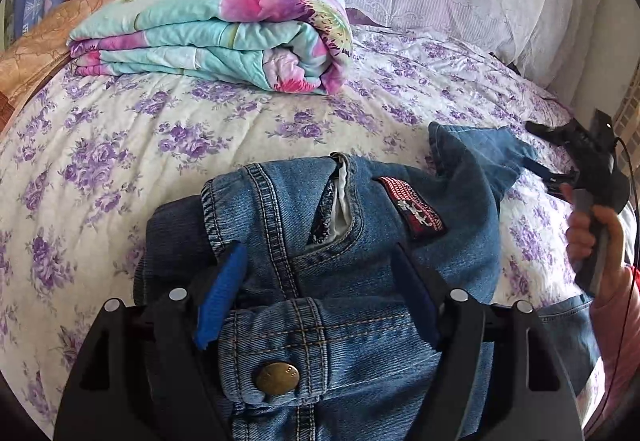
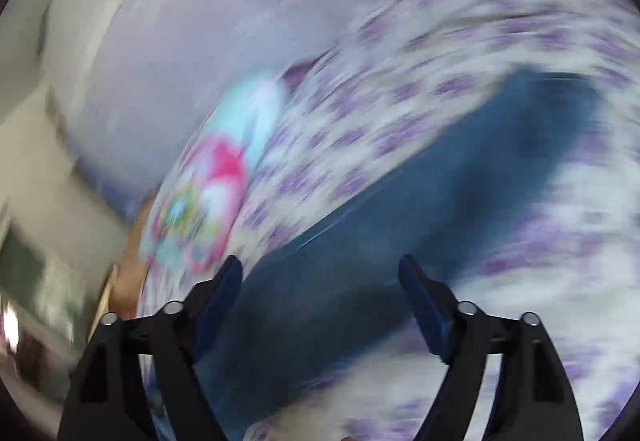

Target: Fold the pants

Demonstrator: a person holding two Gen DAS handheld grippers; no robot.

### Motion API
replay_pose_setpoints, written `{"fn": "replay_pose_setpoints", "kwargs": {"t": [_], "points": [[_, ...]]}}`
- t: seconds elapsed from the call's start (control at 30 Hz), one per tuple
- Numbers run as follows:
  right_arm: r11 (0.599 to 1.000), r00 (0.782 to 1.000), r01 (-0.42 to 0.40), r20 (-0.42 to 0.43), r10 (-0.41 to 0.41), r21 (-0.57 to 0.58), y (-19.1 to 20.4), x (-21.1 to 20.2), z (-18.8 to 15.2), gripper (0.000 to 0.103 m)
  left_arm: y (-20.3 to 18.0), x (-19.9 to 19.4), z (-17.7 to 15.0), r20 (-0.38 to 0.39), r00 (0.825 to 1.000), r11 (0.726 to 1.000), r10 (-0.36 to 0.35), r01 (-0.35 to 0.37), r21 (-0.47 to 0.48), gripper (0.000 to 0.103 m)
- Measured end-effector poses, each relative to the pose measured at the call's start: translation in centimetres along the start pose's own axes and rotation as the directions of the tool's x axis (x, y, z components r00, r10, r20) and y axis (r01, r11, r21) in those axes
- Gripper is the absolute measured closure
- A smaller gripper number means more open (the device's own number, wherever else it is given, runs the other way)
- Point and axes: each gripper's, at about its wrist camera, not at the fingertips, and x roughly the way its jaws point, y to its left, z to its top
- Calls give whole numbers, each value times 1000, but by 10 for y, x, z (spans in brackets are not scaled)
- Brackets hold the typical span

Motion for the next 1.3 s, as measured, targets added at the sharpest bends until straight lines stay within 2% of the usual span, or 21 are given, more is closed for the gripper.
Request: {"fn": "replay_pose_setpoints", "kwargs": {"t": [0.07, 0.13, 0.23, 0.27, 0.3, 0.33, 0.37, 0.53, 0.63, 0.67, 0.73, 0.8, 0.87, 0.9, 0.97, 1.03, 1.1, 1.17, 1.2, 1.23, 1.3], "points": [[989, 994, 74, 73, -84, 129, -42, -13, 19, 16, -1, 1, 1, -3, 1000, 1000, 2, -2, 4, 29], [966, 983, 155, 62, -171, 205, -75, -3, 36, 16, -1, 2, 1, -5, 1000, 1000, 3, -3, 6, 28], [967, 984, 157, 50, -170, 200, -93, 23, 49, 20, -3, 3, 1, -8, 1000, 1000, 8, -7, 17, 27], [972, 982, 170, 57, -181, 164, -88, 29, 50, 52, -3, 4, 1, -7, 1000, 1000, 9, -9, 19, 27], [978, 984, 172, 35, -177, 115, -81, 34, 53, 74, -2, 4, 1, -6, 1000, 1000, 8, -8, 20, 27], [978, 981, 190, 12, -192, 81, -76, 35, 54, 92, -2, 3, 1, -6, 1000, 1000, 6, -6, 19, 27], [977, 978, 210, 14, -210, 48, -67, 28, 55, 94, -2, 3, 1, -6, 1000, 1000, 5, -5, 17, 27], [959, 945, 284, 167, -283, 13, -58, -70, 50, 95, -3, 4, 0, -5, 1000, 1000, 0, 0, 21, 27], [941, 930, 336, 144, -339, 45, -85, -109, 29, 93, -7, 5, 0, -11, 1000, 999, 2, -1, 40, 23], [921, 915, 388, 101, -390, 36, -97, -106, 21, 82, -8, 7, 0, -18, 1000, 999, 4, -3, 48, 20], [857, 858, 514, -26, -513, 24, -124, -92, 3, 56, -10, 8, 0, -24, 1000, 998, 10, -9, 63, 19], [881, 883, 469, -17, -469, 57, -133, -105, -7, 52, -10, 7, -1, -18, 1000, 998, 6, -5, 63, 19], [875, 878, 479, -16, -479, 69, -120, -127, -10, 35, -7, 5, -1, -12, 1000, 998, -9, 10, 54, 19], [901, 902, 430, 23, -432, 51, -108, -141, -15, 34, -7, 3, -1, -9, 1000, 998, -16, 16, 55, 19], [932, 931, 362, 61, -359, -36, -81, -164, -31, 30, -7, -5, -3, 6, 1000, 999, -17, 17, 51, 17], [944, 955, 296, 78, -287, -147, -62, -185, -60, 24, -9, -16, -6, 43, 999, 998, 12, -14, 54, 5], [939, 968, 249, 38, -247, -237, -58, -195, -87, 20, -10, -31, -9, 91, 996, 997, 13, -20, 79, 5], [909, 952, 286, -15, -305, -303, -74, -197, -114, 20, -10, -37, -16, 84, 996, 995, -4, -5, 104, 5], [874, 920, 363, -25, -392, -323, -88, -195, -125, 20, -10, -35, -19, 64, 998, 993, 10, -17, 113, 5], [841, 885, 434, -24, -466, -324, -109, -198, -131, 32, -9, -30, -24, 36, 998, 991, 44, -48, 123, 5], [888, 922, 376, 10, -387, -264, -125, -221, -129, 41, -8, -17, -32, -26, 995, 983, 100, -95, 158, 5]]}}
